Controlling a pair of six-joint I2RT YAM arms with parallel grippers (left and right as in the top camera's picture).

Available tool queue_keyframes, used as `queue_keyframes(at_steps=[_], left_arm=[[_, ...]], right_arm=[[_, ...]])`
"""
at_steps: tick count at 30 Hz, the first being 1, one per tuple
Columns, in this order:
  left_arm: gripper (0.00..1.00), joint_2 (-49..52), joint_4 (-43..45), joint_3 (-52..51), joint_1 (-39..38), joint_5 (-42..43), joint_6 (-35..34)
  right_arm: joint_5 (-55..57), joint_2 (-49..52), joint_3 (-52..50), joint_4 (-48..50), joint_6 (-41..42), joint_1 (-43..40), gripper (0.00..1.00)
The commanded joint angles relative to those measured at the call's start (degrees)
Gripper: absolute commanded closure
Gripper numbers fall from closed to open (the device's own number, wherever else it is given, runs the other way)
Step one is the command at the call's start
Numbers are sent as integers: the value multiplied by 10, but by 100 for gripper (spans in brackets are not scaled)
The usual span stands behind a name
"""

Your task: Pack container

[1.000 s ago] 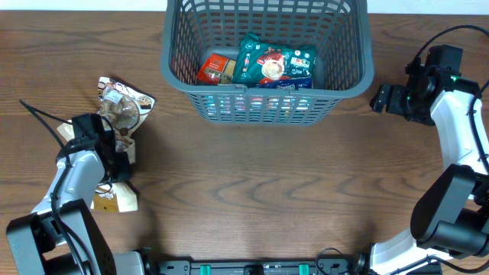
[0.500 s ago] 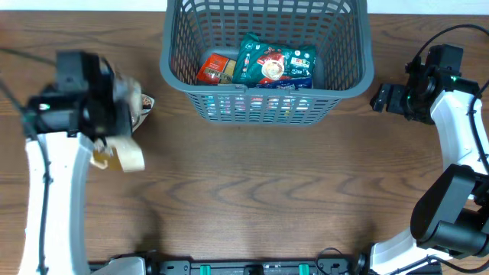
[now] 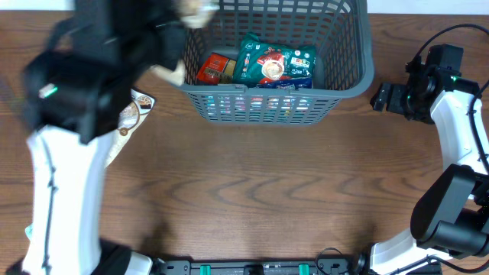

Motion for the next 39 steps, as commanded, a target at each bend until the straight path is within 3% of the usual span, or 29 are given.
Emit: queue_keyframes(at_steps=[1,4,8,14,17,20,22,23,29,30,31,36,39], left_arm=[[95,49,34,14,-41,-11,169],[95,92,86,14,-58,-4,231],[94,150,109,14,-59,27,247],[92,247,40,13,-59,33,247],[67,279,5,13,-59,33,247],[57,285,-10,13,-62,32,246],[30,276,-9,13,-63,32,247],[26,269,-9,13,-64,27,247],[21,183,-26,13,-73,-39,247],[6,162,-26,13,-74,-39,243],[1,139,-26,13,-74,-39,234],[1,38,-34,13,-52,-86,110],[1,-14,-83,13,-2,-95,64]], right_arm=[[-4,-7,-2,-1,-7,3,1],[-4,-7,-2,-8,-9,3,1],[-4,-7,-2,-13,-9,3,1],[-4,-7,-2,-23,-13,3,1],[-4,-7,-2,-29,-18,3,1],[-4,-7,-2,-34,-17,3,1],[-4,-7,-2,-35,-17,3,1],[-4,-7,-2,-35,-17,3,1],[-4,-7,-2,-35,-18,3,1],[-4,-7,-2,-34,-18,3,1],[-4,-7,-2,-33,-17,3,1],[-4,-7,-2,-33,-18,3,1],[-4,-7,-2,-31,-17,3,1]])
